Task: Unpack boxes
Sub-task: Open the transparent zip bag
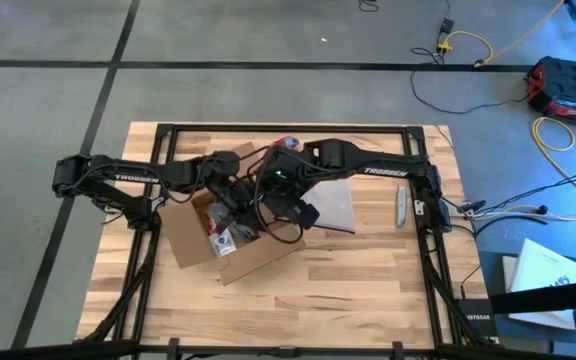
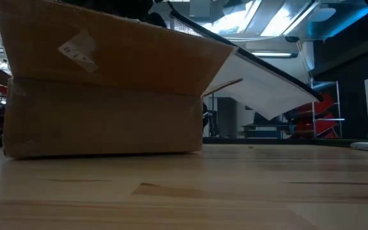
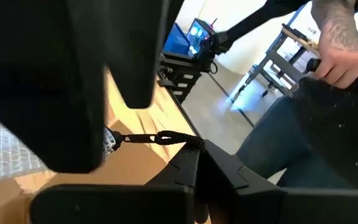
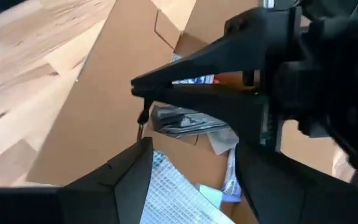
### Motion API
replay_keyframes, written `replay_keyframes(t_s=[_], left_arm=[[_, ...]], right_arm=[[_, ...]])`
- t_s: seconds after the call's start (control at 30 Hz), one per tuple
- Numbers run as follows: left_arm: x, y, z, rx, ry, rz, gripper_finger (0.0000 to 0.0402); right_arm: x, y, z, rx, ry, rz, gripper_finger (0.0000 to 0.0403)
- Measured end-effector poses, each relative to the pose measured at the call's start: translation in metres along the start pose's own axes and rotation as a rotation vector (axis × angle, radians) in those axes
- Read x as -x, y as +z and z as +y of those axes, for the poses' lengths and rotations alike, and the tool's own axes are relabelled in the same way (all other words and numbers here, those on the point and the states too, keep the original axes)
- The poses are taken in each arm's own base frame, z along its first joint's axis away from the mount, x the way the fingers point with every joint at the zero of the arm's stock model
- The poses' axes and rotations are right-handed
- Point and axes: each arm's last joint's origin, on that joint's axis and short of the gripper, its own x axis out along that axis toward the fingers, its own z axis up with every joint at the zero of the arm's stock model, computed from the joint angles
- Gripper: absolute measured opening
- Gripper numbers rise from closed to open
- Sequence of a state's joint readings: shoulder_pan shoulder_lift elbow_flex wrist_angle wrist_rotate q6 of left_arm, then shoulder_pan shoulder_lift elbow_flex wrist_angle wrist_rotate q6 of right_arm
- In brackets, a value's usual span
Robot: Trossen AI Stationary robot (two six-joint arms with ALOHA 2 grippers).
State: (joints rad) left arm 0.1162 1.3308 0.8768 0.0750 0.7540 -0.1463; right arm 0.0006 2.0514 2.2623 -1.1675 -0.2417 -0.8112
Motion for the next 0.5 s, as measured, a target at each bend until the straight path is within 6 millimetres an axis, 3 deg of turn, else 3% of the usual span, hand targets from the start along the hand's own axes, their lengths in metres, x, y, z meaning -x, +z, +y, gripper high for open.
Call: replay_keyframes(t_s=[0.2, 0.5], left_arm=[[-0.003, -0.002, -0.004, -0.001, -0.015, 0.018, 0.0000], [-0.005, -0.008, -0.006, 0.016, -0.022, 0.064, 0.0000]], right_arm=[[-0.022, -0.005, 0.002, -0.040, 0.057, 0.056, 0.0191], [-0.030, -0.005, 0.003, -0.079, 0.064, 0.071, 0.0189]])
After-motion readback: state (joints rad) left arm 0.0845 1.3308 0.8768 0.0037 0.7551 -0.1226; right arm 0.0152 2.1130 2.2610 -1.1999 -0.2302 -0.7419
